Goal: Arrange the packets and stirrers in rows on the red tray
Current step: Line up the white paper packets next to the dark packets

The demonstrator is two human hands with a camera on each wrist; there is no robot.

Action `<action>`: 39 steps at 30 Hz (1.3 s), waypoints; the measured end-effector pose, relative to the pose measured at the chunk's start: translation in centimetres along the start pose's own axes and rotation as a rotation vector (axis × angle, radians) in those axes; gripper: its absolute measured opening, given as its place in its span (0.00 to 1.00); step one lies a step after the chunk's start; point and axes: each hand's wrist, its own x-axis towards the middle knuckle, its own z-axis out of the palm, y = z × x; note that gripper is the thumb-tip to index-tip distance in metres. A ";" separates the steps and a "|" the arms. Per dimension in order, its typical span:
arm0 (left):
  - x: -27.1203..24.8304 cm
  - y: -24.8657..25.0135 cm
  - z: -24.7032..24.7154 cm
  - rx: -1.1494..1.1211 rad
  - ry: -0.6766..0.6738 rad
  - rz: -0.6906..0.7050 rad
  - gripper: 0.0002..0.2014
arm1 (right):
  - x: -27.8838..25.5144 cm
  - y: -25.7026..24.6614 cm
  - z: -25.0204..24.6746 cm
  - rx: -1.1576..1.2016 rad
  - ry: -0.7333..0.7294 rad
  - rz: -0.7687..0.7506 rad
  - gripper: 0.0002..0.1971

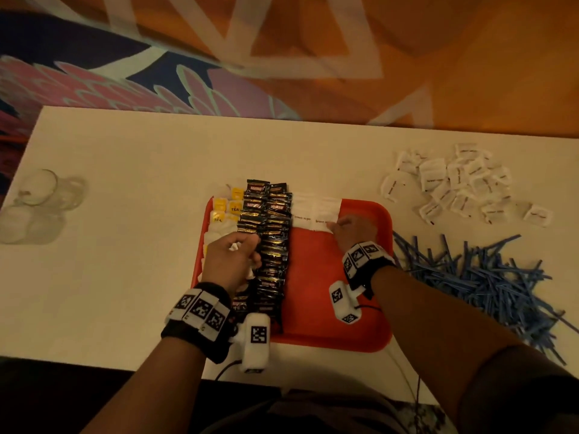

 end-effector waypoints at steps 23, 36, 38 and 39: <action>-1.6 2.3 0.6 -0.059 -0.164 -0.081 0.21 | -5.5 -2.7 -2.2 0.035 -0.030 -0.388 0.08; -6.9 5.9 3.3 -0.001 -0.485 0.030 0.39 | -15.4 -5.9 -6.8 0.272 -0.281 -0.485 0.07; -7.6 6.1 3.5 -0.015 -0.525 0.028 0.39 | -15.8 -5.6 -7.4 0.343 -0.235 -0.437 0.08; -7.7 6.0 3.5 -0.012 -0.533 0.041 0.38 | -15.8 -5.4 -7.7 0.393 -0.209 -0.400 0.08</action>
